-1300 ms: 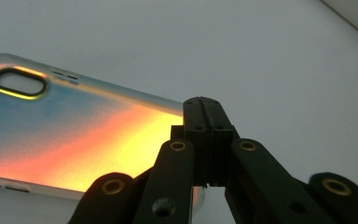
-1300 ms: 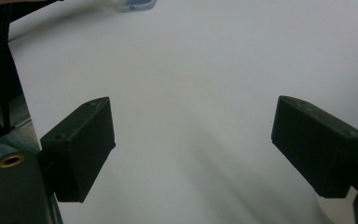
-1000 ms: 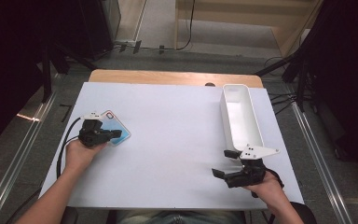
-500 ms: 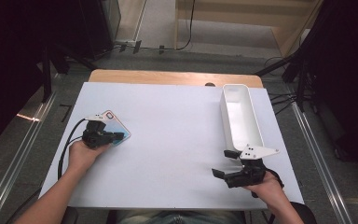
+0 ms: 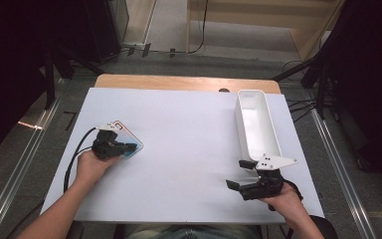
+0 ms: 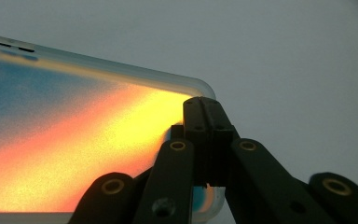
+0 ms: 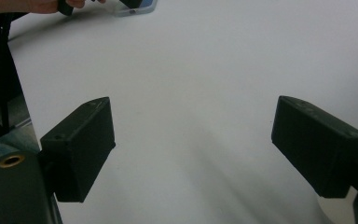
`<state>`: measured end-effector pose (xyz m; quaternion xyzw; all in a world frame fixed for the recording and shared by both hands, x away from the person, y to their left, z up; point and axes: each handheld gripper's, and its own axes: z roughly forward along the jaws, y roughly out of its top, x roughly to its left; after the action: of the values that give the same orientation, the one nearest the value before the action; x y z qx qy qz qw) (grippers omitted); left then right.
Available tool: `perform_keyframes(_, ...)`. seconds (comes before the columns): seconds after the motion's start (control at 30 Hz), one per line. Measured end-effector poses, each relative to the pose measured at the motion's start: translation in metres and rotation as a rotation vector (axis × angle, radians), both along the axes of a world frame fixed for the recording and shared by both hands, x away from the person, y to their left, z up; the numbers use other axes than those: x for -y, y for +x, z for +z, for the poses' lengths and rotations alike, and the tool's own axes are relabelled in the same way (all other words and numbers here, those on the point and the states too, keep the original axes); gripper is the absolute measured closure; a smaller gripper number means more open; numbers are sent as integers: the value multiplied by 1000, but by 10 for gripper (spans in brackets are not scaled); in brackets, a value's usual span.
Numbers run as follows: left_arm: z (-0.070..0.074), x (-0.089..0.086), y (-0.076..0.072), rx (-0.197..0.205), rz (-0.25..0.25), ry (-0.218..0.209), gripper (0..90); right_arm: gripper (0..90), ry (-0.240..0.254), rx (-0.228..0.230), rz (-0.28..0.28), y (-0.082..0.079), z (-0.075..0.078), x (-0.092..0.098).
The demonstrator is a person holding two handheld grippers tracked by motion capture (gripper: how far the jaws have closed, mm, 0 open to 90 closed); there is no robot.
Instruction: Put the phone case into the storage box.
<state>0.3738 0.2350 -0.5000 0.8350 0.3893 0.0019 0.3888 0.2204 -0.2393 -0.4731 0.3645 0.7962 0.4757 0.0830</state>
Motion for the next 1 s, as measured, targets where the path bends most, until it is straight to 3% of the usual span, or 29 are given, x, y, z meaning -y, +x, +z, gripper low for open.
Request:
perform_keyframes(0.57,1,18,-8,-26,-40,-18,892,118,-1,-5,-2,0,0,0)
perform_keyframes(1.0,1,32,-16,-20,-50,-8,891,119,-5,-1,3,0,0,-1)
